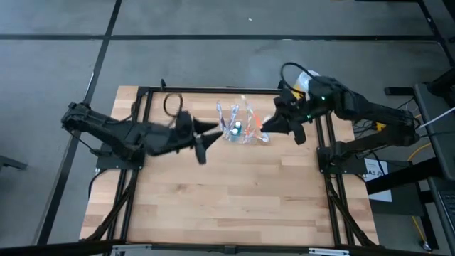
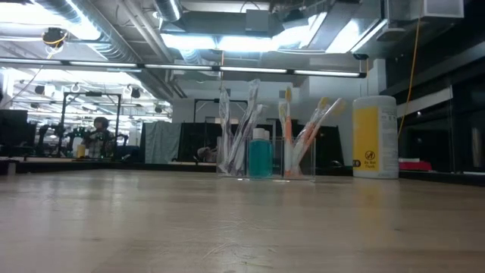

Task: Pick & Place toothbrushing station
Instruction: Put the orange toothbrush into the right section of the transparent organizer

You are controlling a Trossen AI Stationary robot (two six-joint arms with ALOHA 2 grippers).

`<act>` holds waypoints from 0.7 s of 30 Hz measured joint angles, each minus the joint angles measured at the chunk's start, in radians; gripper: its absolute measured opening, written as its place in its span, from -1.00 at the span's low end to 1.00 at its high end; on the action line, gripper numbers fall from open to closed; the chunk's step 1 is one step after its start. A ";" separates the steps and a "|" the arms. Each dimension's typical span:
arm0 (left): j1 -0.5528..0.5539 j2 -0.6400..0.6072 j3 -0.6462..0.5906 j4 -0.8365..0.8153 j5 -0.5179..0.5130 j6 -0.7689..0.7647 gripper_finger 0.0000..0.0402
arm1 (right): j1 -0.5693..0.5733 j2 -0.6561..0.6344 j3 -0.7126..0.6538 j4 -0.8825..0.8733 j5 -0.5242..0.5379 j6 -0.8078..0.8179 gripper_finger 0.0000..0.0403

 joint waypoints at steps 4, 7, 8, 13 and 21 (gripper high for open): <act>0.096 0.001 0.000 0.225 0.184 0.091 -0.11 | 0.113 -0.002 0.001 0.071 0.101 0.029 -0.92; 0.141 0.009 0.000 0.363 0.335 0.135 -0.12 | 0.172 -0.002 0.001 0.077 0.169 0.028 -0.92; 0.151 0.010 0.000 0.383 0.374 0.138 -0.12 | 0.186 -0.001 0.001 0.078 0.188 0.028 -0.92; 0.194 0.029 0.001 0.424 0.475 0.108 -0.12 | 0.233 0.001 0.001 0.150 0.256 0.028 -0.92; 0.207 0.116 0.000 0.577 0.519 0.111 -0.12 | 0.259 0.034 0.001 0.188 0.273 0.029 -0.92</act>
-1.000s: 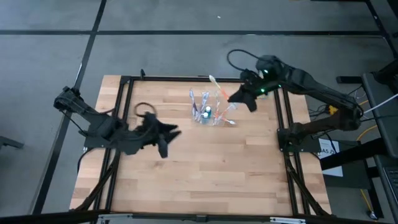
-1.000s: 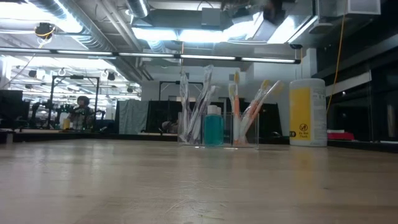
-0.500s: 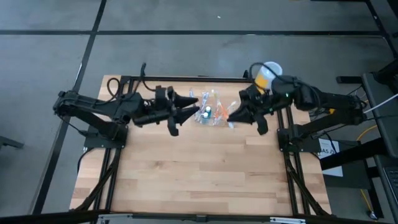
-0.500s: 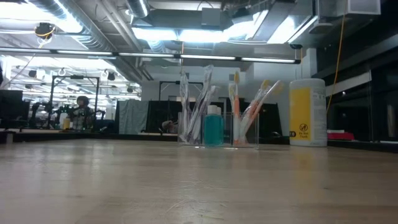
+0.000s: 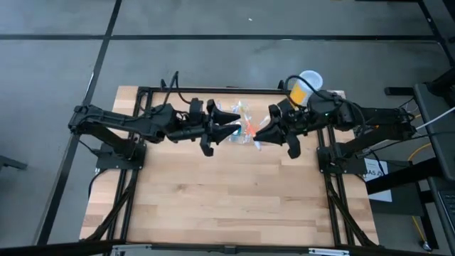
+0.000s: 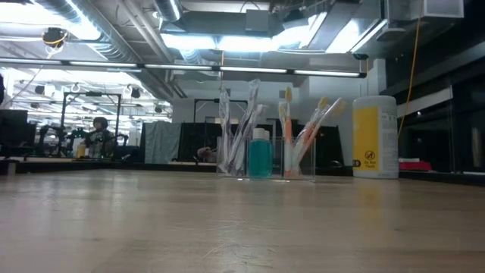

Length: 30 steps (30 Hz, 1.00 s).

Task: Pick & Place toothbrushing station
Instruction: Put the orange toothbrush into the right section of the transparent organizer

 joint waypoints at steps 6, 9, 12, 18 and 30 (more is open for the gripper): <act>0.010 0.011 0.000 0.059 0.000 0.003 -0.12 | 0.013 0.006 0.000 0.030 0.005 0.003 -0.92; 0.012 0.013 0.000 0.064 -0.001 0.007 -0.12 | 0.017 0.011 0.000 0.044 0.014 0.003 -0.92; 0.019 0.012 0.000 0.082 0.024 0.005 -0.14 | 0.018 0.021 0.000 0.045 0.014 0.001 -0.92; 0.033 0.012 0.000 0.089 0.060 -0.024 -0.20 | 0.017 0.045 0.000 0.077 0.006 -0.001 -0.92; 0.032 0.012 0.000 0.110 0.102 -0.036 -0.29 | 0.017 0.052 0.000 0.103 0.004 -0.005 -0.92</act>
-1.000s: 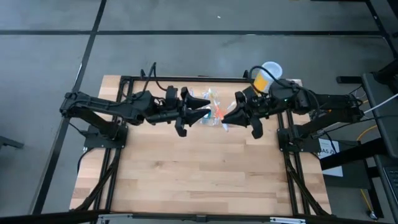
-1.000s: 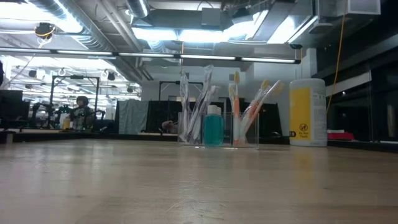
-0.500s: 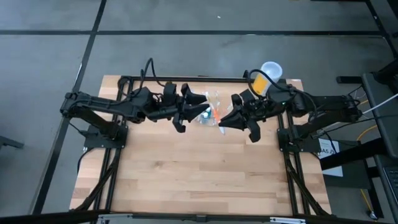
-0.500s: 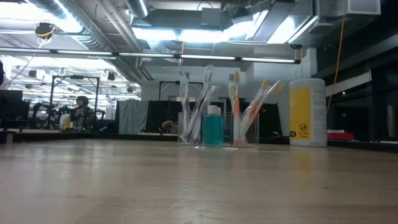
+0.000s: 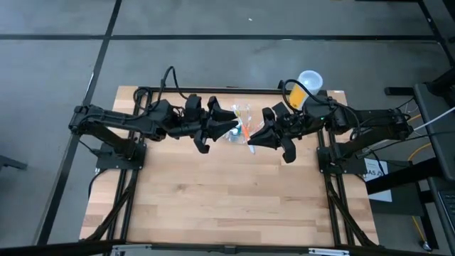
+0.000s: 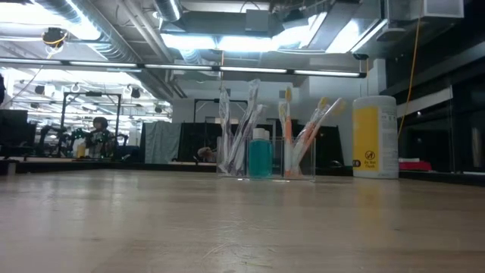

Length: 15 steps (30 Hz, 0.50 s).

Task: Pick & Place toothbrushing station
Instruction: Put the orange toothbrush into the right section of the transparent organizer

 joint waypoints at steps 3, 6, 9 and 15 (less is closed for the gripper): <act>0.000 0.000 0.000 0.027 0.018 0.001 -0.29 | 0.000 0.001 0.000 0.000 0.007 -0.001 -0.92; 0.000 0.000 0.000 0.024 0.018 0.001 -0.29 | 0.000 0.001 0.000 0.004 0.009 0.000 -0.92; 0.000 -0.001 0.000 0.025 0.019 0.001 -0.29 | 0.000 0.002 0.000 0.007 0.010 0.000 -0.92; 0.000 0.000 0.000 0.024 0.021 -0.001 -0.30 | 0.000 0.028 0.000 0.034 0.009 0.001 -0.92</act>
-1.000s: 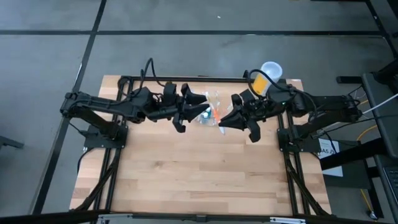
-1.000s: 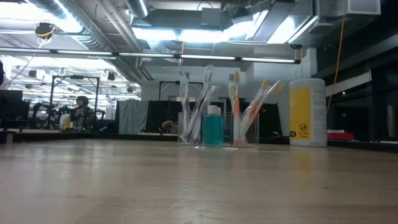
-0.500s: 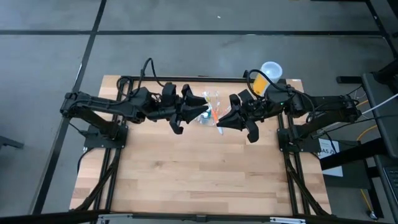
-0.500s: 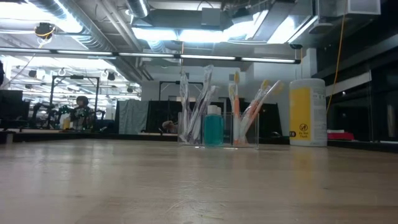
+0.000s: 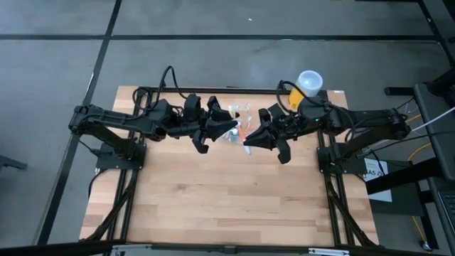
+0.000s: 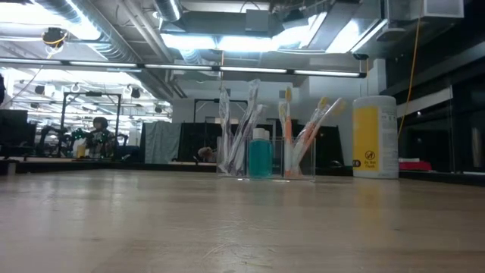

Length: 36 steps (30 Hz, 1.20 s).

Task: Pick & Place toothbrushing station
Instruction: Put the orange toothbrush into the right section of the transparent organizer

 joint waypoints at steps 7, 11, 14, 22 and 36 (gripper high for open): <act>-0.003 0.000 0.000 0.000 -0.001 -0.004 -0.36 | 0.000 0.023 0.000 0.026 -0.026 0.003 -0.92; -0.003 0.000 0.000 0.000 0.009 -0.005 -0.51 | 0.000 0.023 0.000 0.025 -0.026 0.000 -0.92; -0.003 0.000 0.000 -0.004 0.013 -0.005 -0.62 | 0.000 0.023 0.000 0.025 -0.026 0.000 -0.92; -0.003 -0.001 0.000 -0.010 0.015 0.002 -0.94 | 0.000 0.023 0.000 0.032 -0.026 0.000 -0.92; -0.003 0.000 0.001 -0.003 0.023 0.005 -0.94 | 0.000 0.020 0.000 0.101 0.037 0.005 -0.30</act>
